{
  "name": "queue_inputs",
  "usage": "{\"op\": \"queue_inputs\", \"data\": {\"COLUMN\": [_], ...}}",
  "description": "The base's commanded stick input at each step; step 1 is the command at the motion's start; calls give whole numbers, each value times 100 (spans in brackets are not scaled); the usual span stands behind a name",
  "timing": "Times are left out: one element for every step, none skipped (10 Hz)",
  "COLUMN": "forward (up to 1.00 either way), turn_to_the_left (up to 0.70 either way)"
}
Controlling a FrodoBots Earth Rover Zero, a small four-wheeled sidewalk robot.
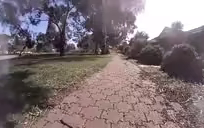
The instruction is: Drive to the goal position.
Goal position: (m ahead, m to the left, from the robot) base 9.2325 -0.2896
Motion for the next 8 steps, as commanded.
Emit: {"op": "queue_inputs", "data": {"forward": [70,70,70,70,70,70,70,70], "turn_to_the_left": [-19,-30,0,0,0,0,0,0]}}
